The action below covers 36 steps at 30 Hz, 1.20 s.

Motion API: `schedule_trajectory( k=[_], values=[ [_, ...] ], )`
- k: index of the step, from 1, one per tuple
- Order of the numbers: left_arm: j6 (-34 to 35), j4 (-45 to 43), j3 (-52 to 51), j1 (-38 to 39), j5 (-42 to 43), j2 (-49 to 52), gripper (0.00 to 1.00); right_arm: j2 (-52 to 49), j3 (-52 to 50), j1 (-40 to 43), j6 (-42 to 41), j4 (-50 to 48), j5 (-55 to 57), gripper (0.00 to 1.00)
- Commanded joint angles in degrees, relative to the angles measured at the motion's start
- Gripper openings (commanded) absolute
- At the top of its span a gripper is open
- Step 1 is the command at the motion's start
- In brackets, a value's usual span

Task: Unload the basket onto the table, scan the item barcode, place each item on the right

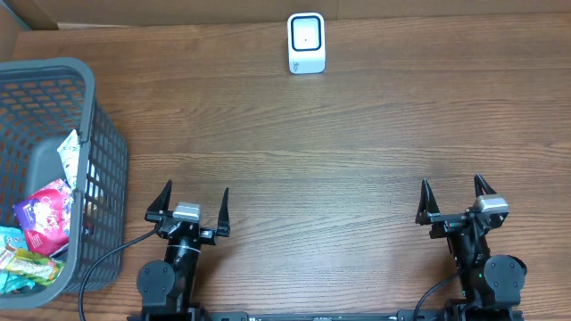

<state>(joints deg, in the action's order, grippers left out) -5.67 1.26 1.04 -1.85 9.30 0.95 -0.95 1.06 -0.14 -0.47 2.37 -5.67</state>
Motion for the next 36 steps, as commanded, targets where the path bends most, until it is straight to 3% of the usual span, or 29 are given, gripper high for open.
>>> schedule_trajectory(
  k=[1, 11, 20, 36],
  values=[
    [1.46, 0.55, 3.78, 0.39, 4.11, -0.66, 1.0, 0.26, -0.57, -0.26, -0.37, -2.19, -4.35, 1.0],
    [1.4, 9.38, 18.51, 0.39, 7.39, 2.84, 1.0, 0.24, 4.15, -0.22, -0.35, -0.44, -12.17, 1.0],
    [1.38, 16.15, 37.05, 0.39, 15.3, 18.86, 1.0, -4.42, 20.28, -0.17, 2.49, 12.33, -13.97, 1.0],
    [-3.54, 58.18, 87.6, 0.39, 15.82, 56.54, 1.0, -35.63, 56.59, -0.17, 5.49, 40.87, -15.04, 1.0]
  ],
)
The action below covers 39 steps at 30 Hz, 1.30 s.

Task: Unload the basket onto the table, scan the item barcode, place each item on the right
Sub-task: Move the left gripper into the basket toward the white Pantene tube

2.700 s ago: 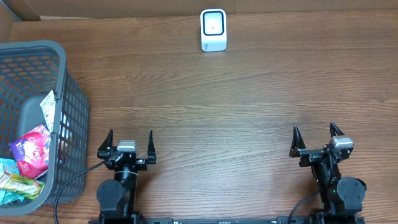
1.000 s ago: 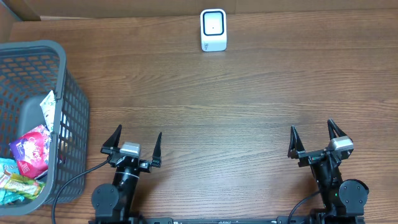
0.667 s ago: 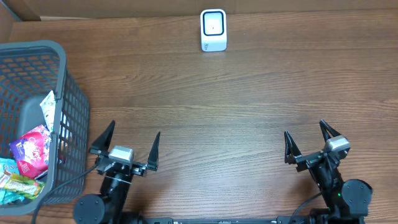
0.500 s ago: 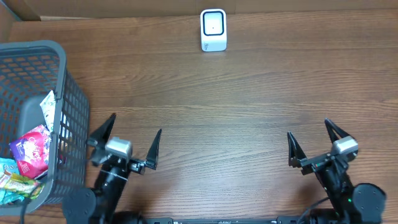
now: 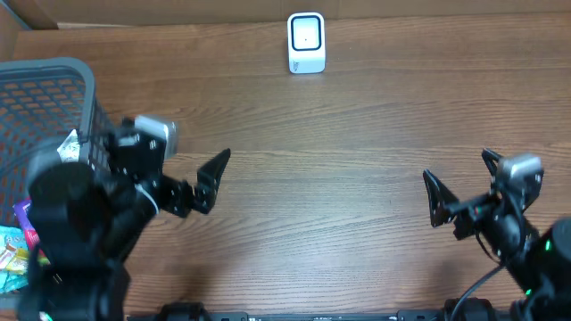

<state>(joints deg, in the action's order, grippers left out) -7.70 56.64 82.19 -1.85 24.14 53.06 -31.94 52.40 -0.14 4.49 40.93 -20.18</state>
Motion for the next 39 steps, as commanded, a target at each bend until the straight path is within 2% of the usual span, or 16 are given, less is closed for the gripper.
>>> schedule_trajectory(
  k=[1, 6, 9, 12, 15, 18, 22, 25, 34, 39],
  values=[
    [-1.49, 4.17, 8.66, 0.39, 1.01, 6.27, 1.0, -6.99, 7.41, -0.17, 0.52, 4.5, -0.52, 1.0],
    [-0.11, 6.88, 12.39, 0.39, 1.84, 11.43, 0.99, -17.03, 15.56, -0.17, 0.48, 12.85, -0.5, 1.0],
    [1.97, 7.82, 12.39, 0.39, 5.66, 13.29, 1.0, -20.46, 15.89, -0.17, -0.61, 12.98, -0.55, 1.0],
    [1.03, 7.39, 12.41, 0.39, 10.62, 14.6, 1.0, -23.52, 15.87, -0.17, -3.39, 13.49, -0.57, 1.0],
    [3.76, 6.36, 13.07, 0.04, 5.25, 15.06, 0.96, -26.21, 15.89, -0.17, -6.93, 13.88, -0.57, 1.0],
    [13.68, 8.72, 16.44, -2.1, -6.64, 16.13, 0.97, -27.93, 15.87, -0.17, -7.74, 14.01, -0.72, 1.0],
    [22.8, 15.41, 22.67, -8.85, -20.39, 18.29, 1.0, -28.89, 15.87, -0.17, -7.74, 14.08, -1.03, 1.0],
    [27.85, 19.17, 24.48, -16.85, -25.99, 19.8, 1.0, -28.89, 15.87, -0.17, -7.74, 14.1, -1.03, 1.0],
    [42.66, 27.06, 23.89, -40.89, -25.73, 27.67, 0.99, -28.89, 15.87, -0.17, -7.74, 14.97, -0.96, 1.0],
    [43.65, 25.64, 23.65, -45.13, -25.86, 32.3, 0.98, -28.89, 15.87, -0.17, -7.74, 15.1, -0.98, 1.0]
  ],
)
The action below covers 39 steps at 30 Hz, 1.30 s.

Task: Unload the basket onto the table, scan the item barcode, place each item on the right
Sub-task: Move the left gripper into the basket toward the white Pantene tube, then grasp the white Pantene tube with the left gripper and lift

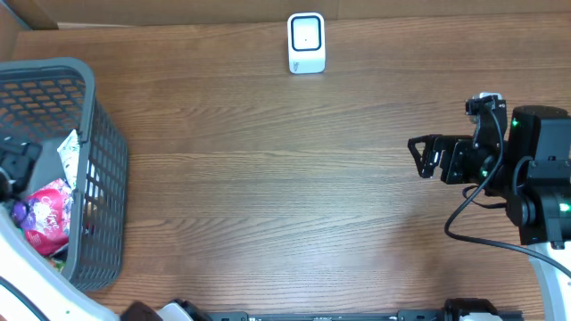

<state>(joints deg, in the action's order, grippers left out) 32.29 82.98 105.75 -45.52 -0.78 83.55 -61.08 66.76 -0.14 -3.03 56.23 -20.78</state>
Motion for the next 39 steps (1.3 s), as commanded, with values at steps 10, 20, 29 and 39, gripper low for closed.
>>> schedule_trajectory(
  k=[10, 20, 29, 39],
  values=[
    [-5.44, -7.72, 0.09, -0.42, -1.29, 16.11, 0.95, 0.15, 1.51, -0.17, -0.24, -0.35, -0.39, 1.0],
    [-17.57, -13.64, 0.09, 4.59, -1.2, 28.83, 0.85, -2.56, 1.51, -0.17, -0.24, -0.31, -0.44, 1.0],
    [-19.82, -17.53, 0.09, 8.76, -3.82, 34.45, 0.84, -7.39, 1.51, -0.17, -0.24, -0.33, -0.57, 1.0],
    [-19.82, -16.2, 0.09, 8.7, -5.86, 41.05, 0.7, -11.76, 1.51, -0.17, -0.24, -0.42, -0.57, 1.0]
  ],
)
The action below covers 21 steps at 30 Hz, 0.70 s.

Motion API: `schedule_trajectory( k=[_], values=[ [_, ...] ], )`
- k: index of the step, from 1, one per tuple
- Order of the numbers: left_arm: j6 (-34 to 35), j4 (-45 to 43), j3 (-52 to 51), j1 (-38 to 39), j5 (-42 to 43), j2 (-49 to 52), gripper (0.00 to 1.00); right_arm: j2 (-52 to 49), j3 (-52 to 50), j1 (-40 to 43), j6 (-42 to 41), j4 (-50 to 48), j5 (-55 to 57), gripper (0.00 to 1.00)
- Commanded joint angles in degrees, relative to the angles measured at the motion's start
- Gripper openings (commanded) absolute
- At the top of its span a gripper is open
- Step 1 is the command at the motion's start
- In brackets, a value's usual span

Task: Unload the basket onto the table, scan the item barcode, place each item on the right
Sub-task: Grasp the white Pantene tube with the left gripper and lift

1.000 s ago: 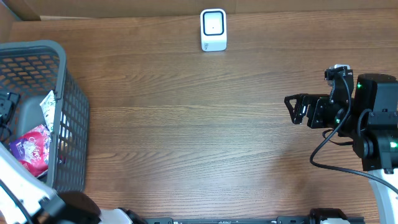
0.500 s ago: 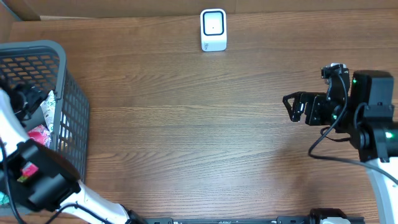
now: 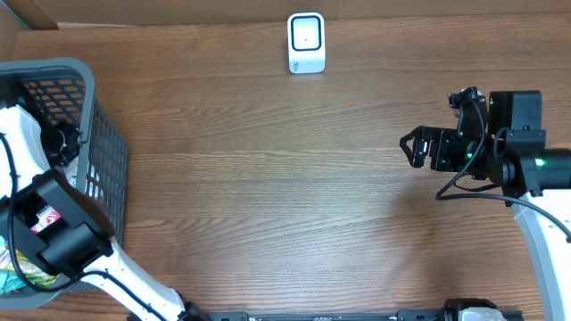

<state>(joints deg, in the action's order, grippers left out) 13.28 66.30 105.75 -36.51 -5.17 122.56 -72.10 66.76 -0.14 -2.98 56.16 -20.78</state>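
The white barcode scanner point(image 3: 306, 43) stands upright at the table's far edge. Snack packets lie in the grey basket point(image 3: 100, 134) at the left; a pink packet point(image 3: 46, 217) and a green one point(image 3: 12, 267) show past my left arm. My left gripper point(image 3: 61, 143) reaches down inside the basket, its fingers dark against the mesh, so their state is unclear. My right gripper point(image 3: 410, 148) hovers over the right side of the table, open and holding nothing, pointing left.
The basket takes up the whole left edge, and my left arm's white links and black wrist cover much of its inside. Bare wooden tabletop lies between the basket, the scanner and the right arm. Cardboard lines the far edge.
My left arm has come further into view and now reaches deep into the basket, covering the white packet. The right gripper has shifted slightly left and farther back.
Both grippers first rested open at the near edge. Then both arms were raised, the left one beside the basket. After that the left arm was mostly out of view over the basket and the right gripper hung at mid-right. Now the left gripper is inside the basket.
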Motion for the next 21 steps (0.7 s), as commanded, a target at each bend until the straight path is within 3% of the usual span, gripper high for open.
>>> schedule_trajectory(
  k=[1, 6, 12, 13, 15, 16, 17, 21],
  values=[
    [-0.33, 0.72, 0.09, -0.31, -1.75, 2.64, 0.69, -0.94, 1.51, -0.17, -0.28, -0.46, -0.57, 1.0],
    [4.17, 1.29, -2.03, -0.31, -7.39, 3.72, 0.68, -1.33, 1.51, -0.17, -0.26, -1.03, -0.57, 1.0],
    [5.25, -0.63, -6.4, -0.31, -7.41, 3.72, 0.63, -1.33, 1.51, -0.17, -0.26, -1.79, -0.55, 1.0],
    [5.49, -0.87, -6.99, -0.28, -7.41, 3.69, 0.59, -1.33, 1.51, -0.17, -0.26, -1.86, -0.55, 1.0],
    [6.16, -1.09, -8.0, -0.24, -7.45, 3.72, 0.4, -1.33, 1.51, -0.17, -0.26, -2.08, -0.55, 1.0],
    [6.29, -0.96, -8.11, -0.24, -7.45, 3.72, 0.27, -1.33, 1.51, -0.17, -0.26, -2.19, -0.55, 1.0],
    [6.54, -0.72, -8.11, -0.35, -7.5, 3.69, 0.07, -1.33, 1.51, -0.17, -0.26, -2.34, -0.55, 1.0],
    [6.56, 0.04, -8.07, -0.44, -7.39, 3.43, 0.04, -1.33, 1.51, -0.17, -0.24, -3.65, -0.52, 1.0]
  ],
)
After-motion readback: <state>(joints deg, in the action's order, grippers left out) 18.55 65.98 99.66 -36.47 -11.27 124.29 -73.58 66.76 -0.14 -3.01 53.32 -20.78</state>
